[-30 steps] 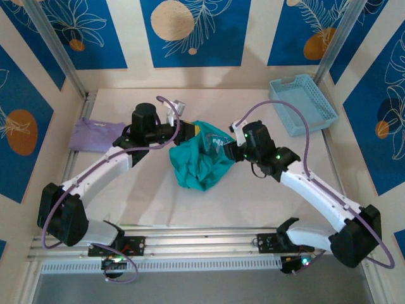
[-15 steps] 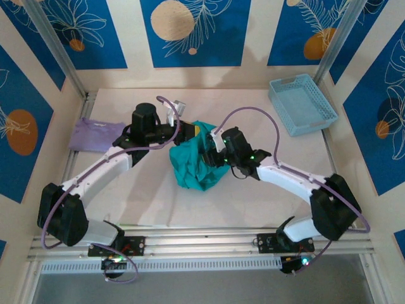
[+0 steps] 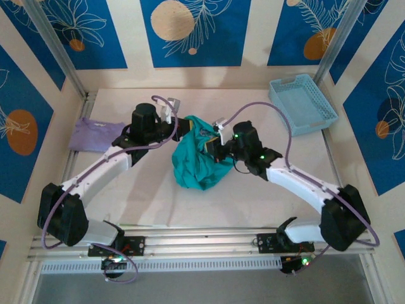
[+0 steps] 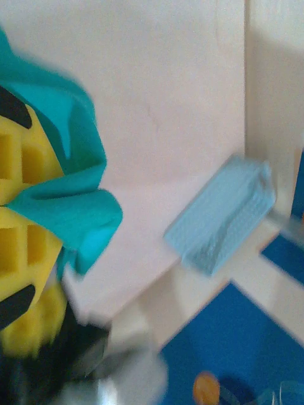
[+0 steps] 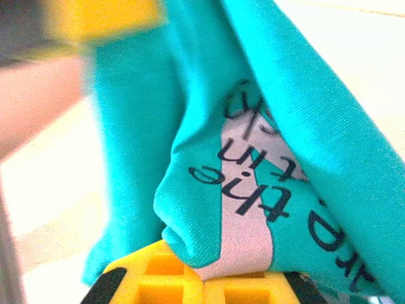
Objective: Fold the inside-out t-shirt
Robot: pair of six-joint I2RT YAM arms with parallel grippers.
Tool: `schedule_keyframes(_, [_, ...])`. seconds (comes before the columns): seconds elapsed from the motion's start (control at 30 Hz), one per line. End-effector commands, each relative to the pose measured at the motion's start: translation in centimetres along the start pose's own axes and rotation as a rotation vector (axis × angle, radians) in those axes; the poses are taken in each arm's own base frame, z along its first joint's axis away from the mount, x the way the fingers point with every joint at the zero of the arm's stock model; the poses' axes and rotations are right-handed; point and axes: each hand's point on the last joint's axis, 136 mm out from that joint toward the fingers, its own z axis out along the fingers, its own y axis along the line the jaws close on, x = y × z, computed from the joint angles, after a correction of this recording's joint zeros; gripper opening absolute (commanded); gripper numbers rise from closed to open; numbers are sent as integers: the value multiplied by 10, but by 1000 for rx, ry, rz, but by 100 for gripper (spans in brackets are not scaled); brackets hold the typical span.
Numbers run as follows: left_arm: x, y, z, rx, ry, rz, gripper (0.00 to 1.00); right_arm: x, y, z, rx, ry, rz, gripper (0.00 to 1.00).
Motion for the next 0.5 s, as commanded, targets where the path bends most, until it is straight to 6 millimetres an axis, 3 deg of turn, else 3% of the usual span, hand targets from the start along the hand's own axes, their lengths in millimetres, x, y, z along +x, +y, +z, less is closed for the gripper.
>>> schedule_keyframes(0.0, [-22,57,1,-301,-67,81,0,-28,38,-26,-216,-36,79,0])
schedule_keyframes(0.07, [-33,81,4,-414,-93,125,0,-52,50,-39,-296,-89,120,0])
schedule_keyframes(0.17, [-40,120,7,-582,-75,157,1,-79,52,-54,-325,-153,176,0])
schedule_keyframes(0.27, [-29,143,7,-683,37,185,15,-87,39,-55,-303,-164,268,0])
schedule_keyframes(0.37, [-7,129,1,-613,81,137,41,-80,29,-47,-295,-145,320,0])
schedule_keyframes(0.47, [12,102,-21,-516,47,95,58,-72,21,-41,-300,-125,343,0])
